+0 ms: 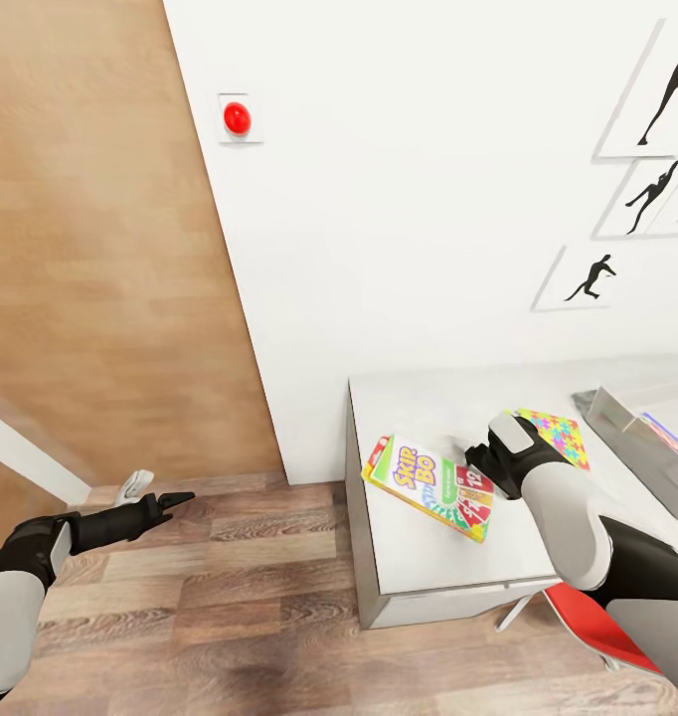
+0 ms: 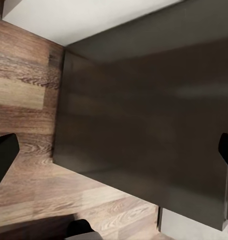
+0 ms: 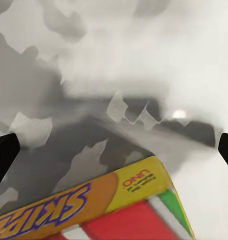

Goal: Put all the toys in the child's room - the three board games (two on the bed and one on the table), the two jigsaw puzzles on the table, and the tennis ball on the table - inside the toy box on the table in the child's room.

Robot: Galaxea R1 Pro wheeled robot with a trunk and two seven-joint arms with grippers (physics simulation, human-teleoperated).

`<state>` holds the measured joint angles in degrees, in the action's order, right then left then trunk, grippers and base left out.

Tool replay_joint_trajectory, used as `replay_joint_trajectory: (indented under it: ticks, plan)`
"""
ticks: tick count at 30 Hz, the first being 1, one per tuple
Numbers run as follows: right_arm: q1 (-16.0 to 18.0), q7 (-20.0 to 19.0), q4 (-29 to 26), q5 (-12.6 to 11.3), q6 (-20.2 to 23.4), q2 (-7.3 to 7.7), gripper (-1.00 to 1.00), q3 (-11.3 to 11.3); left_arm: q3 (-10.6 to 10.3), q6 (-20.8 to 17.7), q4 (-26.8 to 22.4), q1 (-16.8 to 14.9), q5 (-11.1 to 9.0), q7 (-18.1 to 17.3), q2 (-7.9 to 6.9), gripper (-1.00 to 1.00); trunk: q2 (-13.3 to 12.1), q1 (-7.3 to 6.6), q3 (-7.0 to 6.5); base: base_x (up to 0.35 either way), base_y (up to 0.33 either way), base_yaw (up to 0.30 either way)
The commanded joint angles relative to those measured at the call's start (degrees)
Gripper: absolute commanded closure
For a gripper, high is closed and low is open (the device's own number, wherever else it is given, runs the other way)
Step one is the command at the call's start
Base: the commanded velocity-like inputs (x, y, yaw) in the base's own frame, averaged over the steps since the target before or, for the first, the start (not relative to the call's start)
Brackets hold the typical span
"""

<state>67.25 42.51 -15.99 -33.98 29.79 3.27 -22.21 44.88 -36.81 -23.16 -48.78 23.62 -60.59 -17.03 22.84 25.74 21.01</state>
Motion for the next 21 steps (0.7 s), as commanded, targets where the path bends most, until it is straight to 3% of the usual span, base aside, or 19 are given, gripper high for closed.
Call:
replay_joint_trajectory:
  ticks: [1, 21]
  plan:
    - [0.0, 0.5, 0.9, 0.0, 0.6, 0.0, -1.0, 0.1, 0.5, -0.5, 0.0, -0.1, 0.5, -0.4, 0.01, -1.0, 0.1, 0.05, 0.11, 0.0, 0.0, 0.0]
    - [0.0, 0.5, 0.9, -0.7, 1.7, 0.04, -1.0, 0.0, 0.5, -0.5, 0.0, -0.1, 0.5, -0.5, -0.02, -1.0, 0.1, 0.05, 0.11, 0.0, 0.01, 0.0]
